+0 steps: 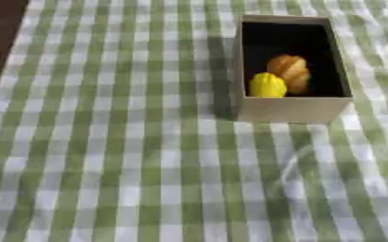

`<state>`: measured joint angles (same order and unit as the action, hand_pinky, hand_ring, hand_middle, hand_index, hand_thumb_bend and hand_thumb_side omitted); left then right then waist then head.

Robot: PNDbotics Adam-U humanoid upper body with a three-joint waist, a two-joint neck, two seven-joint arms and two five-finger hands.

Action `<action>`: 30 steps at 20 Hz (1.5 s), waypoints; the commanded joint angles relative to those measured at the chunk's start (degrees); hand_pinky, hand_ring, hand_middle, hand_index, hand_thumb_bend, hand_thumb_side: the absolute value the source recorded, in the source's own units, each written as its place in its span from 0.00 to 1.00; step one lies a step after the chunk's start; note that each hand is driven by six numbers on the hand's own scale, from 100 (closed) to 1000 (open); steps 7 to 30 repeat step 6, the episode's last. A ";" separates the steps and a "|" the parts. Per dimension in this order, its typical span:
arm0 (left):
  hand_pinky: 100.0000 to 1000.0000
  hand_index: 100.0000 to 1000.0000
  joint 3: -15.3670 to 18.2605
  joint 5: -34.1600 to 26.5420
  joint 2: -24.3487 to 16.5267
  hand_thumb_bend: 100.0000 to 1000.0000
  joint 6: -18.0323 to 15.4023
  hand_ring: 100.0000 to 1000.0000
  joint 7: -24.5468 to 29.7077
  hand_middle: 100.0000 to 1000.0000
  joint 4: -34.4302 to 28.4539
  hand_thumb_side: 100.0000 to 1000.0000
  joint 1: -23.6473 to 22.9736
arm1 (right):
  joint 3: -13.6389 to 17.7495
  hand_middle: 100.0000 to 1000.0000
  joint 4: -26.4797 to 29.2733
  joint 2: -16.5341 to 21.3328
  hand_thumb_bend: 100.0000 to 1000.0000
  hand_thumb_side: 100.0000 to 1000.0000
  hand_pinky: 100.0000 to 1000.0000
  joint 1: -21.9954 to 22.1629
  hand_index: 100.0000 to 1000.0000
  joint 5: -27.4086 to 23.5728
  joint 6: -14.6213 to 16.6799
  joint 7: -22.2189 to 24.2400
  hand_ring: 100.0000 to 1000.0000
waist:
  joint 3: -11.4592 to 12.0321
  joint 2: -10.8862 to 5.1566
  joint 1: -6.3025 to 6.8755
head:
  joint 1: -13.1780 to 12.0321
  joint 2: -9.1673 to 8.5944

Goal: Pick up objects on the table and place them in the box.

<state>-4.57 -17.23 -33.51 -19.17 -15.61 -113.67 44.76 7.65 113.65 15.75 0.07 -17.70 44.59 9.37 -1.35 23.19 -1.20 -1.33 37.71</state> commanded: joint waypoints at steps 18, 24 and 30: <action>0.72 0.83 4.62 -1.35 1.57 0.00 -9.03 0.71 1.55 0.64 -0.92 0.57 -6.98 | 0.24 0.45 0.95 0.10 0.00 0.48 0.92 0.06 0.74 -0.10 4.91 -1.28 0.81 | 0.91 -1.66 -1.11 | -0.07 -0.92; 0.72 0.83 4.62 -1.35 1.57 0.00 -9.03 0.71 1.55 0.64 -0.92 0.57 -6.98 | 0.24 0.45 0.95 0.10 0.00 0.48 0.92 0.06 0.74 -0.10 4.91 -1.28 0.81 | 0.91 -1.66 -1.11 | -0.07 -0.92; 0.72 0.83 4.62 -1.35 1.57 0.00 -9.03 0.71 1.55 0.64 -0.92 0.57 -6.98 | 0.24 0.45 0.95 0.10 0.00 0.48 0.92 0.06 0.74 -0.10 4.91 -1.28 0.81 | 0.91 -1.66 -1.11 | -0.07 -0.92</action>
